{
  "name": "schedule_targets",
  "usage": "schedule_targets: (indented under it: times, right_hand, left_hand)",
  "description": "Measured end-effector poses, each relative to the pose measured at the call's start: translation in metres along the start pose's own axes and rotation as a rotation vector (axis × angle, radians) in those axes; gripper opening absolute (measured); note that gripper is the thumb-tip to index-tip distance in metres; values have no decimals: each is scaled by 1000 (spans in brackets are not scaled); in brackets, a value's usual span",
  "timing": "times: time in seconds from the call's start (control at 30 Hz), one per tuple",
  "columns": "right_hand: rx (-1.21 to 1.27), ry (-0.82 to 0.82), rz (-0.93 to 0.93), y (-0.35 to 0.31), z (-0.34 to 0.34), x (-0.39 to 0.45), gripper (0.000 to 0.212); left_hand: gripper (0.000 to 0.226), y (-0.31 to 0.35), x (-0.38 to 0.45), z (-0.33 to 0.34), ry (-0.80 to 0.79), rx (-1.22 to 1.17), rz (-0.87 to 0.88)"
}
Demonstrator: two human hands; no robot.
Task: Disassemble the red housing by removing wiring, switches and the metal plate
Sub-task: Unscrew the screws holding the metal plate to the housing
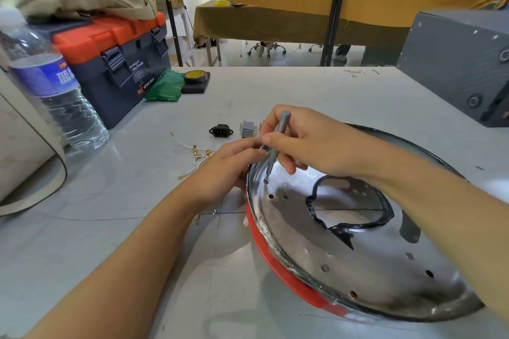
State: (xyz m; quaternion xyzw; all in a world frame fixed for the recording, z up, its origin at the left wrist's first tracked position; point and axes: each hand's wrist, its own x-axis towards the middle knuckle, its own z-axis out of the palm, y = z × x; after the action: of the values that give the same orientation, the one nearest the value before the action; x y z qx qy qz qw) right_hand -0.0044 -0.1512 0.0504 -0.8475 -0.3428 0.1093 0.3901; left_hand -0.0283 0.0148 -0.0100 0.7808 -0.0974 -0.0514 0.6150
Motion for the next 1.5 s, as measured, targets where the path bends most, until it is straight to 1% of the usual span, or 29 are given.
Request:
schedule_targets:
  times: [0.13, 0.23, 0.43, 0.53, 0.63, 0.77, 0.87, 0.97, 1.03, 1.17, 1.3, 1.4, 1.5]
  right_hand:
    - [-17, 7, -9, 1, -2, -1, 10]
    - [-58, -14, -8, 1, -4, -1, 13]
    - [57, -125, -1, 0, -14, -6, 14]
    - [143, -171, 16, 0, -15, -6, 15]
    - [133, -134, 4, 1, -12, -4, 16]
    - [74, -62, -23, 2, -5, -1, 25]
    - [71, -63, -17, 3, -5, 0, 22]
    - [86, -89, 10, 4, -7, -1, 17]
    - [89, -95, 20, 4, -8, -1, 16]
    - [51, -61, 12, 3, -8, -2, 12]
    - [38, -48, 6, 4, -8, -2, 12]
    - [101, -71, -17, 3, -9, -4, 12]
    - [177, -47, -36, 3, -10, -4, 11]
  left_hand:
    - [33, 2, 0, 1, 0, -26, -11]
    - [30, 1, 0, 1, 0, -15, -9]
    - [35, 0, 0, 1, 7, -2, -5]
    - [33, 1, 0, 0, 0, 11, 1]
    - [28, 2, 0, 1, 4, 3, 7]
    - [26, 4, -1, 2, 19, 0, 22]
    - [28, 4, -1, 2, 12, 15, 15]
    - [23, 2, 0, 0, 13, 29, 12]
    - [27, 3, 0, 0, 17, 23, 4]
    - [27, 3, -1, 1, 13, 23, -6]
    - [27, 2, 0, 1, 10, 16, -8]
    - [25, 1, 0, 1, 4, 9, -5]
    - [35, 1, -1, 1, 7, -8, 0]
